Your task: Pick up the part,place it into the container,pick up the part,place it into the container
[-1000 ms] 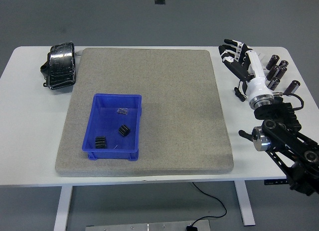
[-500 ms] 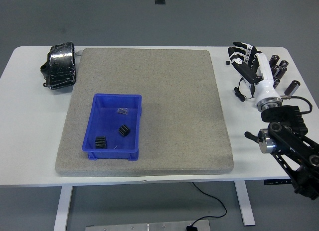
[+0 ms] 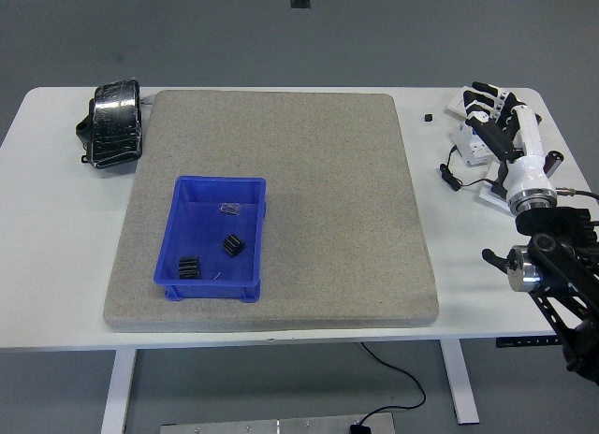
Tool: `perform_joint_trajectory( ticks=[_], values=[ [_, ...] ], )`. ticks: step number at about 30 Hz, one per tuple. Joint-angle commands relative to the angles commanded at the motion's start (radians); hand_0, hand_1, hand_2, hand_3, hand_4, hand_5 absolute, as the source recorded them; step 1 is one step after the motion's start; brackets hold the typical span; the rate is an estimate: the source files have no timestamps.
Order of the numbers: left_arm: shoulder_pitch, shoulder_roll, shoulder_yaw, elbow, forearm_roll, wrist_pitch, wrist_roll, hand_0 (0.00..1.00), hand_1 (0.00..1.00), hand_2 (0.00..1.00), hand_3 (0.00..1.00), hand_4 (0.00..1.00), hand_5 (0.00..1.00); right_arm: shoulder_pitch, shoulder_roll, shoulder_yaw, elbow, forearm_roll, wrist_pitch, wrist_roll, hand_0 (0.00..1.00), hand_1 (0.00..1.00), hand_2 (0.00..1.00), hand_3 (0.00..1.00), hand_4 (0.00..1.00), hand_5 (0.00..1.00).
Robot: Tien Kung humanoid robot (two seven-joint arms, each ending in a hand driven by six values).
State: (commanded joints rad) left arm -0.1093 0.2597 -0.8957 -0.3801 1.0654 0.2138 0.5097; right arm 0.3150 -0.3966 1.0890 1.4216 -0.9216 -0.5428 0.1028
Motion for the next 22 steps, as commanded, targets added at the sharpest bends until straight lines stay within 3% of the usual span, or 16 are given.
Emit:
perform_joint_trajectory(
  ticks=[15, 22],
  values=[
    [0.011, -0.007, 0.019, 0.006, -0.022, -0.003, -0.006, 0.66, 0.64, 0.586, 0.556, 0.633, 0.627, -0.029, 0.006, 0.054, 0.014, 0.035, 0.071, 0.018, 0.71, 0.732, 0.732, 0.708, 0.679, 0.402],
    [0.008, -0.023, 0.063, 0.017, -0.074, 0.008, -0.03, 0.661, 0.641, 0.585, 0.558, 0.634, 0.625, -0.021, -0.051, 0.041, 0.035, 0.075, 0.104, 0.023, 0.713, 0.733, 0.732, 0.709, 0.68, 0.404]
  ],
)
